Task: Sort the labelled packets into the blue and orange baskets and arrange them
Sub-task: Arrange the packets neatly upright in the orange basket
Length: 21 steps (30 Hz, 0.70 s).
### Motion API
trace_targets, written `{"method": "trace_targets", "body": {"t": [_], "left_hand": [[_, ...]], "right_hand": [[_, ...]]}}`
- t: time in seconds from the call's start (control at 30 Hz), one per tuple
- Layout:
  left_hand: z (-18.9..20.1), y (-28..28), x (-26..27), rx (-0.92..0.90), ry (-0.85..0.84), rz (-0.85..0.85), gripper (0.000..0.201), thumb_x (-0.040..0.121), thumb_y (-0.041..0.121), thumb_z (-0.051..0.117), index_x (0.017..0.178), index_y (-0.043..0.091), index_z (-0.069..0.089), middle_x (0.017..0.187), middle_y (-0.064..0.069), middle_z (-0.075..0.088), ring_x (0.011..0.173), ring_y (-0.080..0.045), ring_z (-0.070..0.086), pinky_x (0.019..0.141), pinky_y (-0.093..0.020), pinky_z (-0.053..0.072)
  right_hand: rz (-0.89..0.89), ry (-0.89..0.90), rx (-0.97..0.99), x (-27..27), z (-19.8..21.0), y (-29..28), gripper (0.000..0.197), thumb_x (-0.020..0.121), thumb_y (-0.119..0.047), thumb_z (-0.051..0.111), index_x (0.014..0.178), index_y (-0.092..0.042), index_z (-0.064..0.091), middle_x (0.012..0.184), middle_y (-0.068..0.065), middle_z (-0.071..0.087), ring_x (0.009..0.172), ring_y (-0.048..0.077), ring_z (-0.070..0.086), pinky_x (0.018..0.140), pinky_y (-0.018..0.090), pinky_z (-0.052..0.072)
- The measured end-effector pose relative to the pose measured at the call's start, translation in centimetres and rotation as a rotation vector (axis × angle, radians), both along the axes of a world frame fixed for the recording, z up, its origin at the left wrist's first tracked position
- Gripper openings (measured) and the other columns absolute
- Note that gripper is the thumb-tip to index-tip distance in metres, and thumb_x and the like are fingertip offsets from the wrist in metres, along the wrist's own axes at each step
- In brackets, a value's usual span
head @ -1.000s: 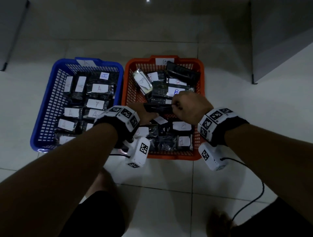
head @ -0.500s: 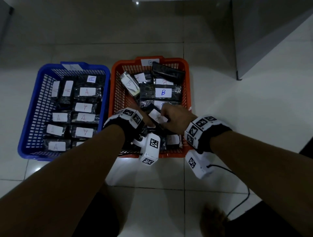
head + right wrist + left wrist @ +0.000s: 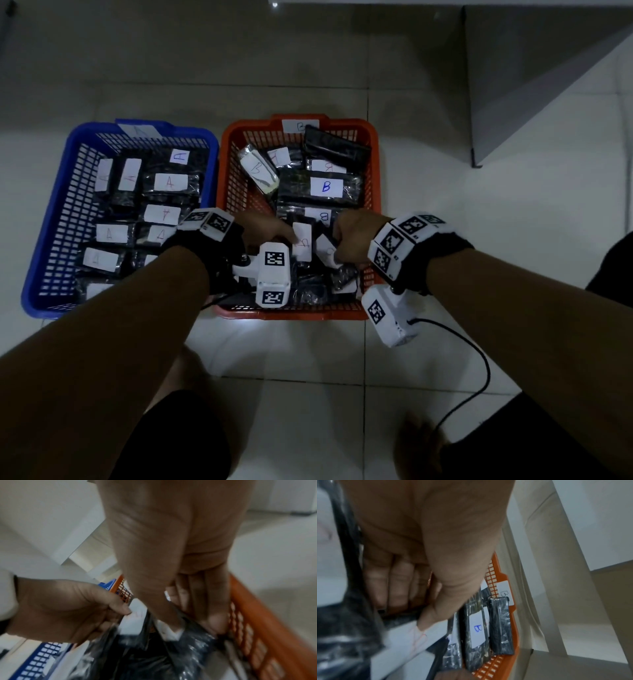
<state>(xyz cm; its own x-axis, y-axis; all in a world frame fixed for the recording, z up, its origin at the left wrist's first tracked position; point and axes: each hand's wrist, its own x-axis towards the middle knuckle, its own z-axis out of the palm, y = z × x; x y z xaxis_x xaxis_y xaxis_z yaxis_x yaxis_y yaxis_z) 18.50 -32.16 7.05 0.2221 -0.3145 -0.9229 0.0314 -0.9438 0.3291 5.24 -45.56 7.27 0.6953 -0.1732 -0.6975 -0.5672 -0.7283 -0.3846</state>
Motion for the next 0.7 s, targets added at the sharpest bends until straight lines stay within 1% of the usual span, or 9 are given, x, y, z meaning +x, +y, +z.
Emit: {"method": "trace_targets", "body": {"t": [0.07,0.13,0.17,0.23,0.3,0.37,0.43,0.57,0.7], "left_hand": [[0.6,-0.1,-0.3,0.06,-0.049,-0.148,0.022,0.089,0.022,0.064,0.099,0.003,0.065,0.094,-0.013,0.066,0.082,-0.024,0.062,0.077,-0.029,0.044],[1.0,-0.1,-0.4,-0.03,-0.209,-0.247,0.037,0.099,0.021,0.047,0.136,0.014,0.049,0.137,-0.01,0.05,0.124,-0.024,0.047,0.1,-0.026,0.034],[0.8,-0.2,-0.3,-0.083,-0.243,-0.284,0.042,0.1,0.022,0.043,0.142,0.018,0.041,0.144,-0.007,0.042,0.132,-0.022,0.039,0.104,-0.024,0.029],[1.0,0.4,-0.7,-0.148,-0.238,-0.192,0.042,0.099,0.021,0.046,0.141,0.017,0.043,0.141,-0.009,0.046,0.131,-0.022,0.041,0.099,-0.024,0.033],[0.7,0.7,-1.2,-0.163,-0.153,-0.032,0.038,0.092,0.014,0.06,0.128,0.005,0.055,0.118,-0.015,0.062,0.111,-0.028,0.058,0.083,-0.028,0.045],[0.7,0.8,-1.6,-0.153,-0.169,-0.032,0.028,0.082,0.013,0.071,0.105,-0.001,0.066,0.09,-0.014,0.068,0.089,-0.028,0.065,0.078,-0.033,0.052],[0.9,0.6,-2.0,-0.101,-0.136,-0.197,0.015,0.083,0.02,0.071,0.088,0.007,0.066,0.079,-0.006,0.065,0.081,-0.017,0.06,0.071,-0.022,0.05],[0.9,-0.1,-1.5,-0.019,-0.302,-0.569,0.045,0.083,0.062,0.056,0.097,0.023,0.072,0.084,0.006,0.063,0.079,-0.009,0.057,0.071,-0.021,0.046],[0.3,0.1,1.7,-0.277,-0.743,-0.463,0.027,0.087,0.041,0.062,0.097,0.019,0.073,0.106,-0.003,0.067,0.094,-0.02,0.061,0.081,-0.03,0.051]], "right_hand": [[0.077,0.068,-0.024,0.2,0.1,0.1,0.025,0.08,-0.02,0.074,0.094,-0.009,0.057,0.088,0.002,0.057,0.075,0.015,0.055,0.045,0.018,0.038],[0.12,0.093,0.0,0.1,-0.2,0.1,0.04,0.075,-0.021,0.08,0.106,-0.008,0.059,0.104,0.003,0.06,0.085,0.017,0.059,0.048,0.014,0.043],[0.126,0.097,0.008,0.0,-0.4,0.1,0.046,0.072,-0.02,0.082,0.11,-0.007,0.06,0.108,0.004,0.061,0.091,0.018,0.061,0.055,0.013,0.048],[0.125,0.074,-0.013,-0.2,-0.7,0.2,0.056,0.063,-0.026,0.088,0.109,-0.01,0.061,0.106,0.002,0.061,0.089,0.016,0.06,0.068,0.021,0.055],[0.108,0.071,-0.006,-0.1,-0.6,0.1,0.061,0.055,-0.035,0.091,0.104,-0.016,0.06,0.104,-0.001,0.063,0.083,0.013,0.06,0.071,0.025,0.056],[0.088,0.1,0.002,0.4,0.0,-0.2,0.055,0.057,-0.037,0.09,0.1,-0.016,0.063,0.101,-0.002,0.067,0.084,0.014,0.064,0.072,0.025,0.056],[0.019,0.04,-0.027,1.0,0.6,-1.0,0.044,0.065,-0.034,0.086,0.098,-0.012,0.067,0.094,0.0,0.068,0.083,0.016,0.066,0.067,0.026,0.056],[-0.094,-0.36,-0.148,3.1,0.4,-2.0,0.032,0.084,-0.025,0.068,0.113,-0.015,0.064,0.113,0.003,0.063,0.104,0.019,0.06,0.084,0.028,0.05],[0.001,-0.426,-0.22,4.9,-1.2,-2.1,0.055,0.085,-0.019,0.064,0.138,-0.019,0.046,0.139,0.005,0.047,0.128,0.025,0.042,0.103,0.04,0.041]]}}
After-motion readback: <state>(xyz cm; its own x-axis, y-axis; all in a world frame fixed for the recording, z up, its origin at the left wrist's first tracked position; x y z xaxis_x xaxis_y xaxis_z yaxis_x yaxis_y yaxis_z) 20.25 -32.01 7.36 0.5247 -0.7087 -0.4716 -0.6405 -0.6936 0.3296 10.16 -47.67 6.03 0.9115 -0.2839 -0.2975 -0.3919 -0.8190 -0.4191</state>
